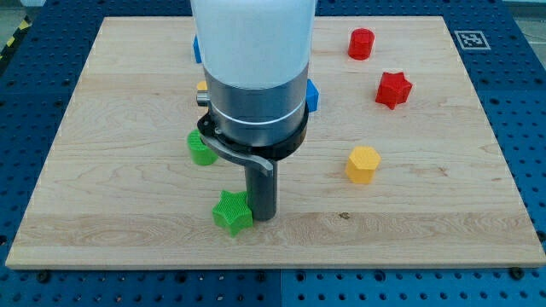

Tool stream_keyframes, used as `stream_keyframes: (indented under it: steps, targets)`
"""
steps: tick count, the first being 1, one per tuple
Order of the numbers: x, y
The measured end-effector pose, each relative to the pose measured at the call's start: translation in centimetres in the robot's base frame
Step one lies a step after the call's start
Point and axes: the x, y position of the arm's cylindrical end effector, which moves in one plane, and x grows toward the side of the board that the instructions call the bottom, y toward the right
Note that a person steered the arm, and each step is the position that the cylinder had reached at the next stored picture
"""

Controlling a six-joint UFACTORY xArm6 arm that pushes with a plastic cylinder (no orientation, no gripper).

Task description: Move green star below green circle

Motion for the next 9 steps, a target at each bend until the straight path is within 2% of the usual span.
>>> stream_keyframes:
  steps: [1, 2, 3, 4, 6, 8, 9]
  targets:
    - [0.4, -0.7]
    - [2.4, 2.3]
    - [2.8, 2.7]
    - [2.8, -0.5]
    - [2.8, -3.1]
    - [2.9, -0.2]
    - [1.4, -0.4]
